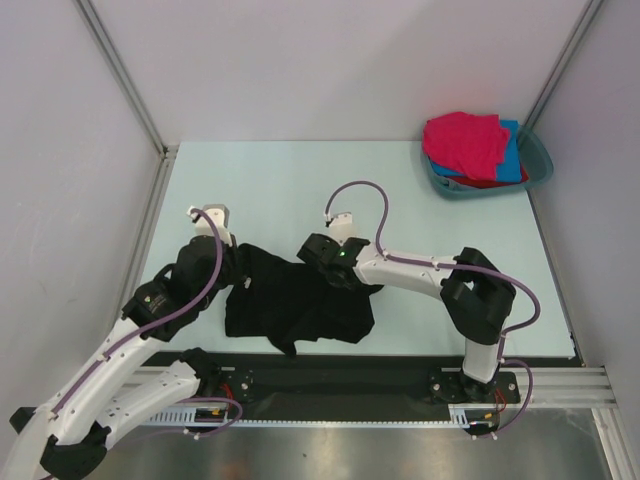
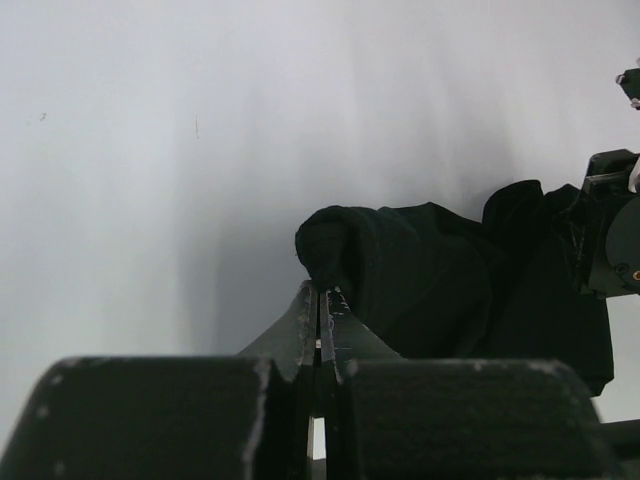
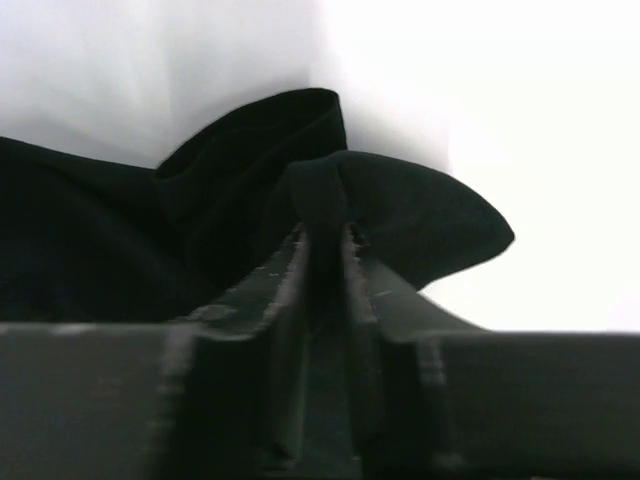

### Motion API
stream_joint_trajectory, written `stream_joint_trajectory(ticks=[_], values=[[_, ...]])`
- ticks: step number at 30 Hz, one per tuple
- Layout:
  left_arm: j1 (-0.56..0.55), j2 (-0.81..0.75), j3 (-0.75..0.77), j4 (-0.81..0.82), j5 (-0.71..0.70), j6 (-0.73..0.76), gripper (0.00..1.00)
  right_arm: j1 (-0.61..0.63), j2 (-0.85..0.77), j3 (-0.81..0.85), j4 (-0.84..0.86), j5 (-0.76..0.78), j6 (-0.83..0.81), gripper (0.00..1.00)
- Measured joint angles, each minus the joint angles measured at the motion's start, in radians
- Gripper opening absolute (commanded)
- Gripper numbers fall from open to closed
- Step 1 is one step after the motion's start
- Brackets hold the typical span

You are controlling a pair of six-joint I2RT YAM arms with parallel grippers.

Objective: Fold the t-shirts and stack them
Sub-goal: Flatten the tshirt out

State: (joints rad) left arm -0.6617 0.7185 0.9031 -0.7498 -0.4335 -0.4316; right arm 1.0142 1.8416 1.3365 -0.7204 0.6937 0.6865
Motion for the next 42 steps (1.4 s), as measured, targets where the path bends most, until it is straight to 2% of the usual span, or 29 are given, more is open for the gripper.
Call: stream_joint_trajectory(ticks=[1,4,9,16,21,23,26,28,30,34,36,37,39,41,42], values=[[0.0,0.001,0.0,0.0,0.0,0.0,0.0,0.0,0.0,0.0,-0.005,0.002,0.006,0.06],[0.0,0.003,0.0,0.0,0.0,0.006,0.0,-0.002,-0.003,-0.004,-0.018,0.013,0.023,0.0],[0.0,0.011,0.0,0.001,0.0,0.007,0.0,-0.001,-0.108,-0.059,-0.046,0.037,0.032,0.0],[0.0,0.016,0.0,0.002,0.0,0.008,0.0,-0.01,-0.393,-0.077,-0.156,0.08,0.08,0.04],[0.0,0.016,0.0,0.004,0.0,0.008,0.0,-0.027,-0.439,-0.158,-0.302,0.093,0.249,0.02],[0.0,0.015,0.0,0.004,0.0,0.008,0.0,-0.026,-0.441,-0.237,-0.346,0.079,0.325,0.07],[0.0,0.013,0.0,0.004,0.0,0.008,0.0,-0.002,-0.444,-0.349,-0.416,0.051,0.464,0.09],[0.0,0.013,0.0,0.004,0.0,0.008,0.0,0.018,-0.452,-0.39,-0.462,0.037,0.547,0.18],[0.0,0.013,0.0,0.004,-0.001,0.008,0.0,0.04,-0.464,-0.399,-0.507,0.032,0.629,0.13],[0.0,0.013,0.0,0.003,-0.008,0.012,0.0,0.086,-0.508,-0.4,-0.558,0.035,0.795,0.17],[0.0,0.013,0.0,0.002,-0.009,0.015,0.0,0.101,-0.537,-0.4,-0.57,0.039,0.855,0.11],[0.0,0.013,0.0,0.0,-0.009,0.015,0.0,0.103,-0.553,-0.4,-0.573,0.041,0.874,0.12],[0.0,0.013,0.0,-0.001,-0.011,0.015,0.0,0.113,-0.593,-0.399,-0.578,0.051,0.908,0.27],[0.0,0.013,0.0,-0.001,-0.012,0.015,0.0,0.129,-0.622,-0.389,-0.593,0.067,0.906,0.36],[0.0,0.013,0.0,-0.001,-0.012,0.015,0.0,0.14,-0.632,-0.377,-0.601,0.078,0.895,0.49]])
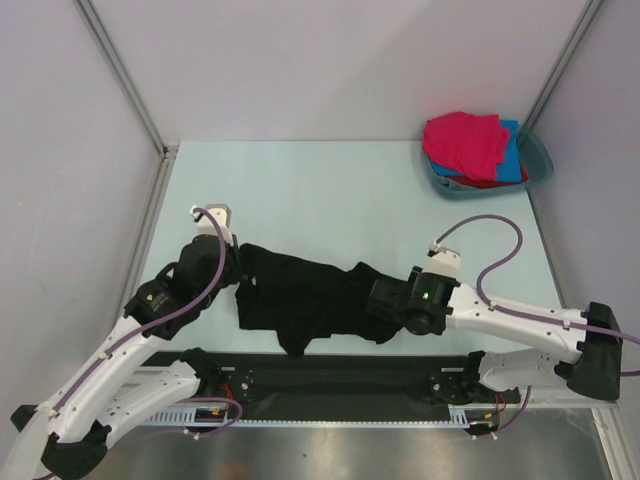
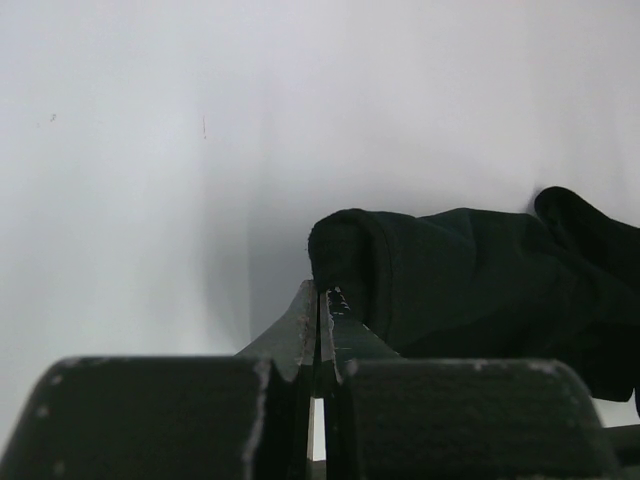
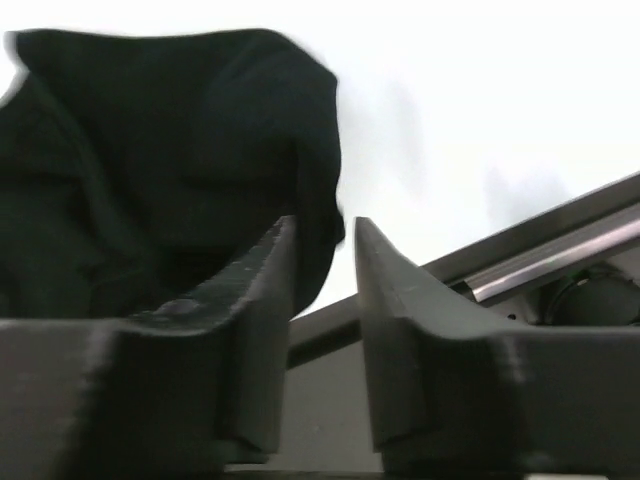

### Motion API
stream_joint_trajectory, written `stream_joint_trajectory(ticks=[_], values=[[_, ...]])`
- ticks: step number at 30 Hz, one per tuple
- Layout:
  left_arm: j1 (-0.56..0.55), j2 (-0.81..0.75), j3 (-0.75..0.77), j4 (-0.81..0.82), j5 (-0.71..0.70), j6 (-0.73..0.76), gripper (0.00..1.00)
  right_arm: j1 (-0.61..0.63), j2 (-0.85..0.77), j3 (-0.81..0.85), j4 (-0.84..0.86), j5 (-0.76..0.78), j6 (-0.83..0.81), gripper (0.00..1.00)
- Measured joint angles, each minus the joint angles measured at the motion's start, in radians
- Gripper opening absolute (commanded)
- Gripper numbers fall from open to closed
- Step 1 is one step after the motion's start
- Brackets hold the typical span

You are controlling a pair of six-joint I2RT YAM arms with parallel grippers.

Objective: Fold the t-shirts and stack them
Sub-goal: Flatten the tshirt out

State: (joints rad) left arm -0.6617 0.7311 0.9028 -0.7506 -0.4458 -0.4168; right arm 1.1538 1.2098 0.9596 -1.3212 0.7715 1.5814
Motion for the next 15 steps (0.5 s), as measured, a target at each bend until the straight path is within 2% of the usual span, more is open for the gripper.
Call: stream_joint_trajectory(ticks=[1,2,3,6,9,11,13,14,15], values=[[0.0,0.001,0.0,0.0,0.0,0.0,0.01,0.011,-0.004,0.021,-0.007,0.011,-0.013,0.53],[0.0,0.001,0.0,0.0,0.0,0.0,0.01,0.019,-0.006,0.039,-0.009,0.023,-0.031,0.53],[0.0,0.002,0.0,0.0,-0.002,0.0,0.02,0.032,-0.006,0.064,-0.009,0.038,-0.058,0.58],[0.0,0.004,0.0,-0.004,-0.021,0.0,0.01,0.071,-0.002,0.134,-0.009,0.098,-0.101,0.59],[0.0,0.004,0.0,-0.011,-0.047,0.0,0.0,0.094,0.014,0.194,-0.007,0.159,-0.14,0.69],[0.0,0.004,0.002,-0.019,-0.077,-0.001,0.01,0.095,0.023,0.213,-0.002,0.19,-0.176,0.7],[0.0,0.006,0.008,-0.031,-0.118,-0.001,0.12,0.095,0.024,0.214,0.019,0.208,-0.232,0.72],[0.0,0.007,0.016,-0.045,-0.145,-0.002,0.23,0.095,0.024,0.214,0.032,0.211,-0.254,0.72],[0.0,0.01,0.026,-0.057,-0.176,-0.002,0.56,0.095,0.024,0.213,0.057,0.212,-0.283,0.72]])
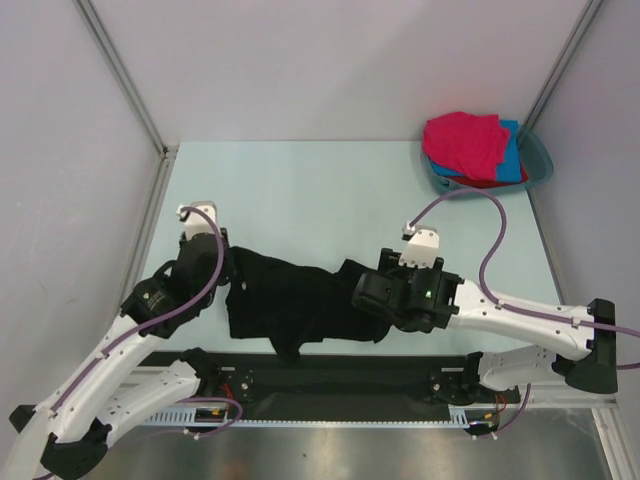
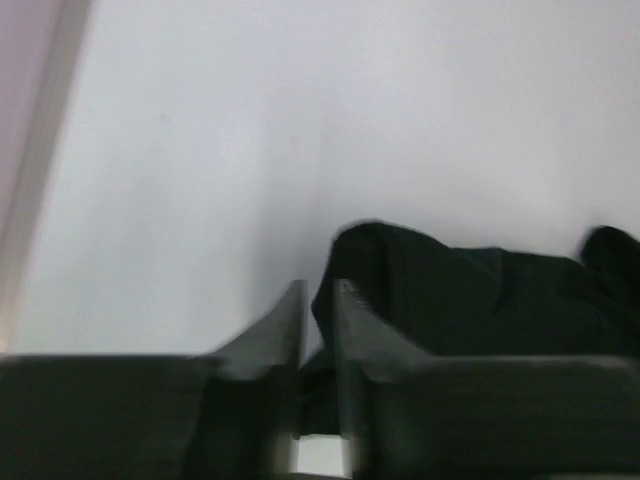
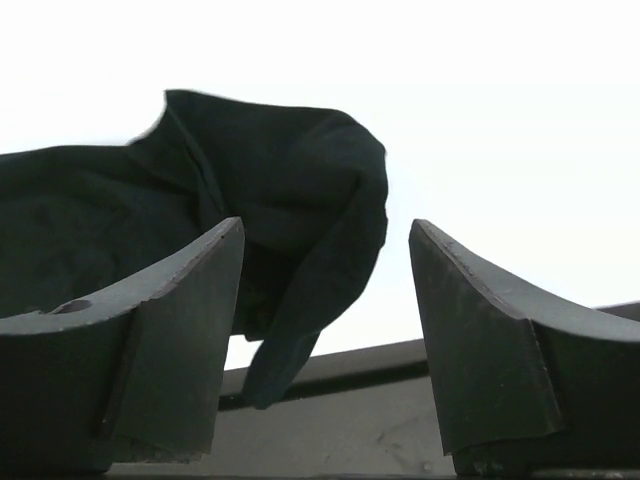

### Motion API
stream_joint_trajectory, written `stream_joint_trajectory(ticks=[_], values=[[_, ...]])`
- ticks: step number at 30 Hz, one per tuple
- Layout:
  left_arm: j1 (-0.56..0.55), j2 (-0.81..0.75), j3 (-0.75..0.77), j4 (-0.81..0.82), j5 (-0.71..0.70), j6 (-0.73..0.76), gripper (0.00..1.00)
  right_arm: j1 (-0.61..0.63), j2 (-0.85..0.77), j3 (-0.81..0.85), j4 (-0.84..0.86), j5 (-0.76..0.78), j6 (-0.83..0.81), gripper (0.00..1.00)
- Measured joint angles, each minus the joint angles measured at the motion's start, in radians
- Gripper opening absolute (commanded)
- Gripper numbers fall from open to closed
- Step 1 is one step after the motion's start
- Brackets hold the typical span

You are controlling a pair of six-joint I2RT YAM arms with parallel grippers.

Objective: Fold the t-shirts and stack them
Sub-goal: Flatten the tshirt out

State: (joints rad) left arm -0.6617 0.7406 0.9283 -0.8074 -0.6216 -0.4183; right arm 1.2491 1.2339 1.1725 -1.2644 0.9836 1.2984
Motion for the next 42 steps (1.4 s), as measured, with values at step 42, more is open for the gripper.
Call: stream_joint_trajectory(ticks=[42], values=[[-0.124,-0.023,-0.53,0.209,0.304,-0.629,0.64,-0.127,-0.002,-0.128,0.475,-0.136,-0.439,0.76]])
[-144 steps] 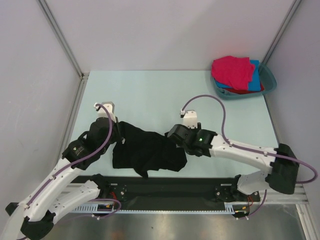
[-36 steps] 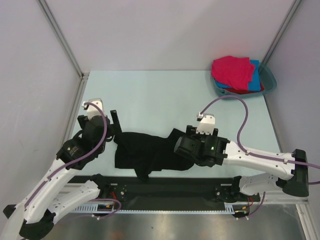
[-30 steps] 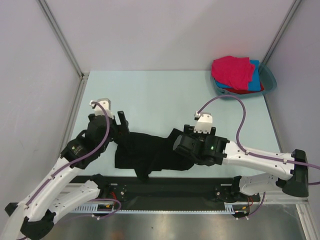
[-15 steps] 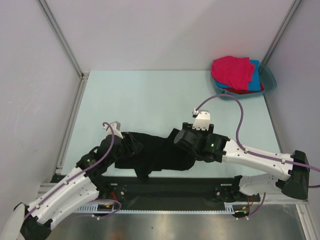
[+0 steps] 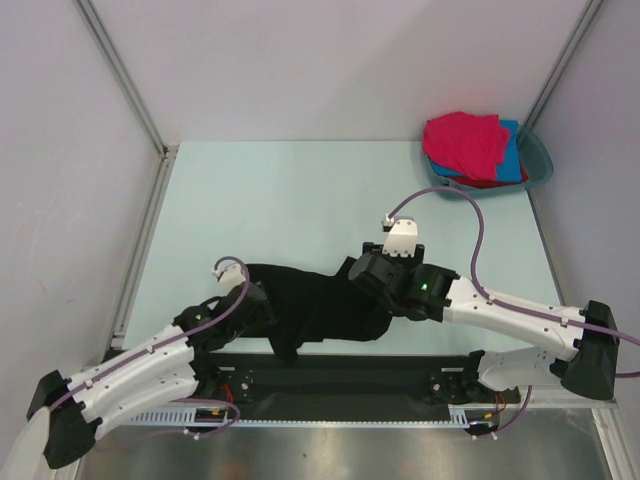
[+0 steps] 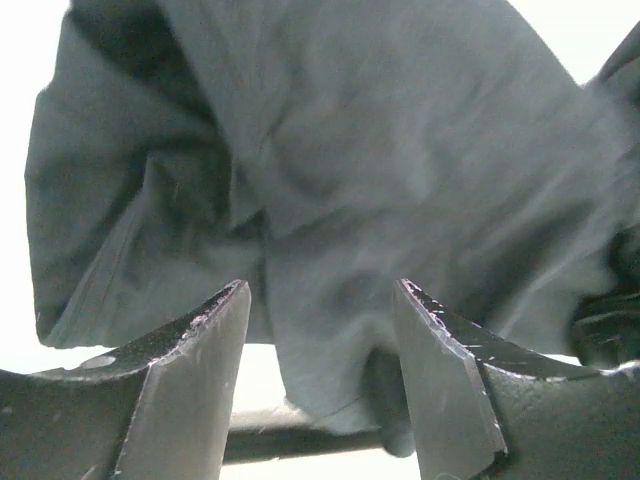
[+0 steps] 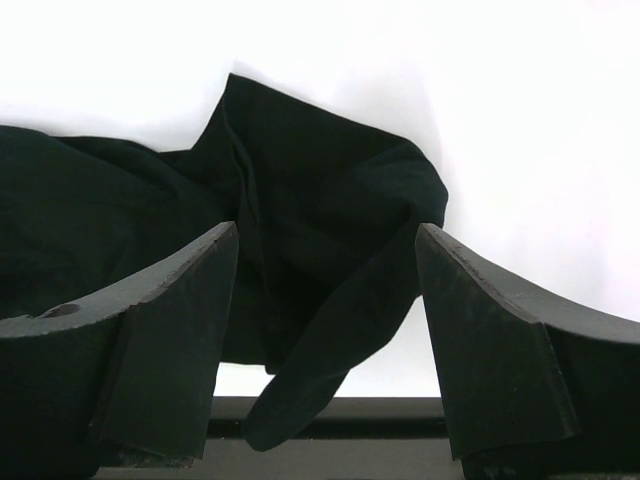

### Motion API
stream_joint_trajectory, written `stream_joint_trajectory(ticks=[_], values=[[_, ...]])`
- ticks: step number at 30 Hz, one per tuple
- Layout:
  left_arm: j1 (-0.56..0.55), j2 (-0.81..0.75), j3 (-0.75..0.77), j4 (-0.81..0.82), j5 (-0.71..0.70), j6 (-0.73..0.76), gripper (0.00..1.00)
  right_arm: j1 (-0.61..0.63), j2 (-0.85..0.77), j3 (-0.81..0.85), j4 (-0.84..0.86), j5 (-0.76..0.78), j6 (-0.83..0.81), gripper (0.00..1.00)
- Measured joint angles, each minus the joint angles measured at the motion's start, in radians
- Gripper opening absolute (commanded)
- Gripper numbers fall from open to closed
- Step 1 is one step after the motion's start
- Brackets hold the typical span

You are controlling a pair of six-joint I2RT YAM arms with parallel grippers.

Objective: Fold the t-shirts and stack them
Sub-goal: Flatten the tshirt out

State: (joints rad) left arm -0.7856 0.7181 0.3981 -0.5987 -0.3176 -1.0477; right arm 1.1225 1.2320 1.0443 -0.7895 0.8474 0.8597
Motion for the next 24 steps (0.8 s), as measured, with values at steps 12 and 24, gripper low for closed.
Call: stream_joint_trajectory(ticks=[12,24], values=[[-0.137,-0.014,-0.069,-0.097,-0.061,-0.153,0.58,-0.022,0.0,-0.018,0.003,-0.012,0.0,0.75],[-0.138,-0.004,-0.071,-0.051,-0.071,-0.156,0.33,-0.025,-0.005,-0.04,0.003,-0.019,0.003,0.75]])
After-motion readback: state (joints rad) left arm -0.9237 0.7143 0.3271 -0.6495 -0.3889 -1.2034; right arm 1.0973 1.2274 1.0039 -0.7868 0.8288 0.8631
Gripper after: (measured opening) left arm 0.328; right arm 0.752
